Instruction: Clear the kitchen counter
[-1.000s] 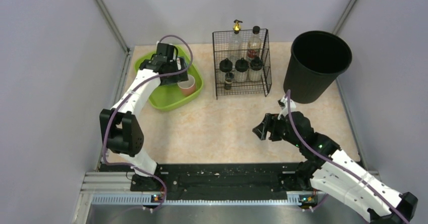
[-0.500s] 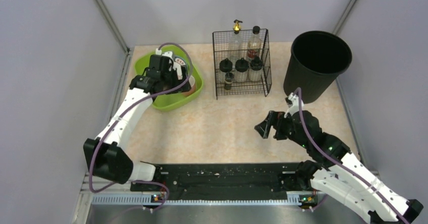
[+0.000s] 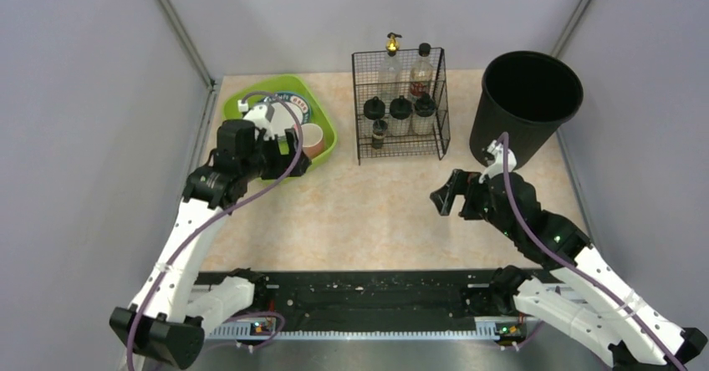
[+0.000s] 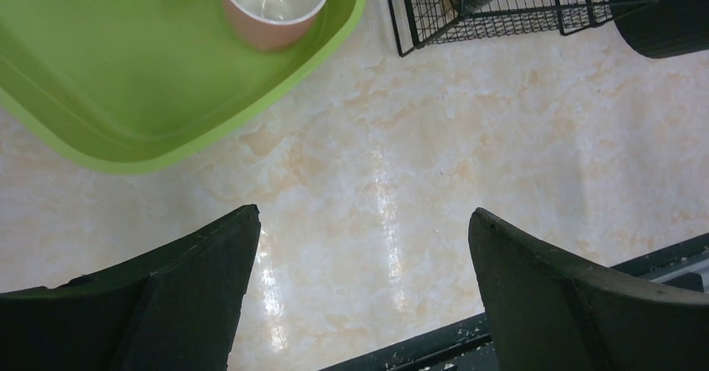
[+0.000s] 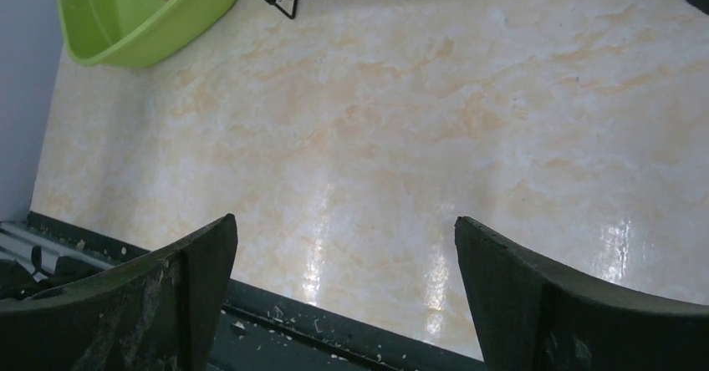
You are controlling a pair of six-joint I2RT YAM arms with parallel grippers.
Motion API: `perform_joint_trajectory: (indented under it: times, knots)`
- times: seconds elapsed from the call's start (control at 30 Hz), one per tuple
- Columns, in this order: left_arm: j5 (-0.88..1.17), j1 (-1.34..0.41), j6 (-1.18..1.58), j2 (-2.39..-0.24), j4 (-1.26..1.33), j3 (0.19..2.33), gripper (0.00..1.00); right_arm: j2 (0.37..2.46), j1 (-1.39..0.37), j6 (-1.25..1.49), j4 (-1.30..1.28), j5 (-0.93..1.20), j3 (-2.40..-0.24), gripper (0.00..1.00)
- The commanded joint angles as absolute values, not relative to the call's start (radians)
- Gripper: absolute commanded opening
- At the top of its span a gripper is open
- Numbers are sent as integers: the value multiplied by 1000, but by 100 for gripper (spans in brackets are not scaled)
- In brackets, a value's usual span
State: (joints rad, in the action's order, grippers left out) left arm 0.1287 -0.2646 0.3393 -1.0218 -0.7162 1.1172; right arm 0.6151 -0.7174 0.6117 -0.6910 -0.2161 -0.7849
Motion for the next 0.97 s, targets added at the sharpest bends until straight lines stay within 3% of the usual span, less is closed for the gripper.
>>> perform_joint_trajectory:
  times: [0.0,0.3,0.93]
  knots:
    - [170,-268,312,-933,-685,1057,99,647,-726,602,-709,-314,-874,99]
    - [196,-268,279,-803,-678,987,99,662,-726,612,-752,-516,-952,99]
    - [155,-265,290,-580,-555,854,99,585,-726,392,-640,-449,-904,99]
